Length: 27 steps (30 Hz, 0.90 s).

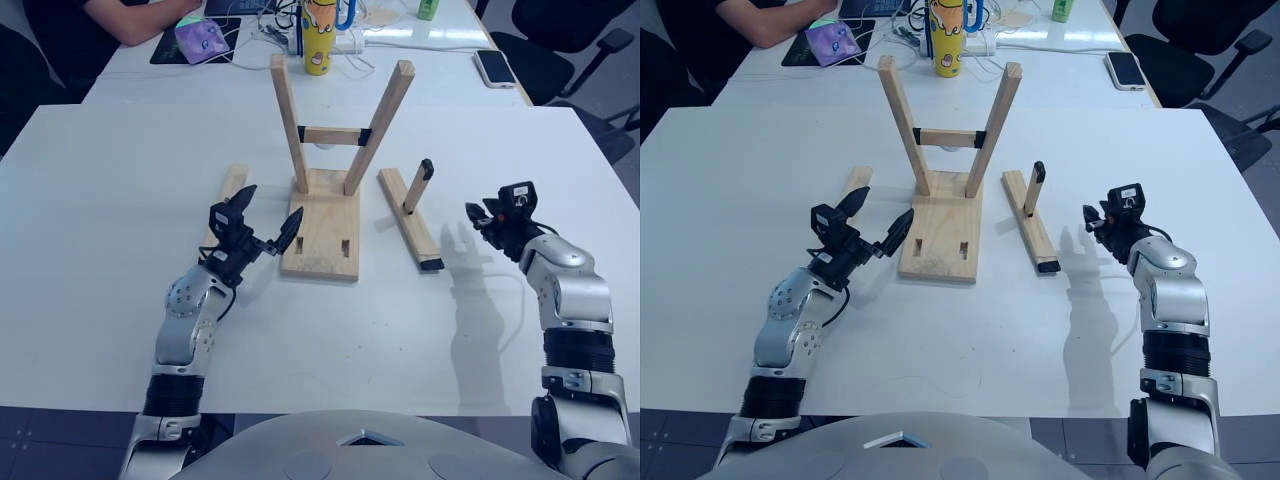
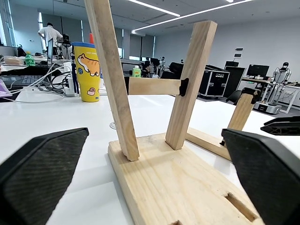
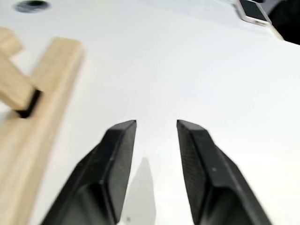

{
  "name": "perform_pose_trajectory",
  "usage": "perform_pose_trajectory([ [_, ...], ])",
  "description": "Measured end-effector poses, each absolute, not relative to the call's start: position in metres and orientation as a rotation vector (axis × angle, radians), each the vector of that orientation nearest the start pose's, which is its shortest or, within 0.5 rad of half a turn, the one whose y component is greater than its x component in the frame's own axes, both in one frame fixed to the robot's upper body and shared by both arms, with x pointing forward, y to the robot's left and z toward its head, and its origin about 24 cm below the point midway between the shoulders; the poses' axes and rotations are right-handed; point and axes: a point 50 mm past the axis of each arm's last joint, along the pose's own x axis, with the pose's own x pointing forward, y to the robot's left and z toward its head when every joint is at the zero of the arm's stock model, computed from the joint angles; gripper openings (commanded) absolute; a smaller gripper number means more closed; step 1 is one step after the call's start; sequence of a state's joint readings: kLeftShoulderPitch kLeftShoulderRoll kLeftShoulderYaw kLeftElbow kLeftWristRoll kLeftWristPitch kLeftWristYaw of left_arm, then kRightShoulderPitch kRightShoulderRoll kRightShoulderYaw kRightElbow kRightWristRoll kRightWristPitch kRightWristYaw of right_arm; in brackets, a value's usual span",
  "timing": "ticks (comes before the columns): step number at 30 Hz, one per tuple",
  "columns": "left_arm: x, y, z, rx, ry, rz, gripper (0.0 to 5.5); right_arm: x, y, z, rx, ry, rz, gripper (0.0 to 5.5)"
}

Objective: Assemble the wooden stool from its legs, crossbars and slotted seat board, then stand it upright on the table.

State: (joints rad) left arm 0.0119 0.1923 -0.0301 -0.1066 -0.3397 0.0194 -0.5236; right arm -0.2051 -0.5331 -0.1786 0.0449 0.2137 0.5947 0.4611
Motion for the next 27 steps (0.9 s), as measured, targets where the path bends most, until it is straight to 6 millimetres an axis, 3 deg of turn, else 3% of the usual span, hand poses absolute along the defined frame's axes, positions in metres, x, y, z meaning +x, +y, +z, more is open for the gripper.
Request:
perform_pose_trajectory([
  [6, 0.242, 0.151, 0.065, -0.143, -0.063, -0.61, 5.4, 0.266, -0.231, 0.072, -0.126, 0.527, 0.386, 2.35],
  [13, 0.246, 0.151, 0.066, -0.126, -0.061, -0.611, 5.4, 0.269, -0.209, 0.059, -0.156, 0.561, 0.388, 2.35],
  [20, 0.246, 0.15, 0.065, -0.124, -0.057, -0.613, 5.4, 0.273, -0.208, 0.049, -0.173, 0.613, 0.338, 2.35],
  [27, 0.246, 0.15, 0.065, -0.122, -0.056, -0.61, 5.4, 0.275, -0.206, 0.05, -0.221, 0.617, 0.351, 3.35],
])
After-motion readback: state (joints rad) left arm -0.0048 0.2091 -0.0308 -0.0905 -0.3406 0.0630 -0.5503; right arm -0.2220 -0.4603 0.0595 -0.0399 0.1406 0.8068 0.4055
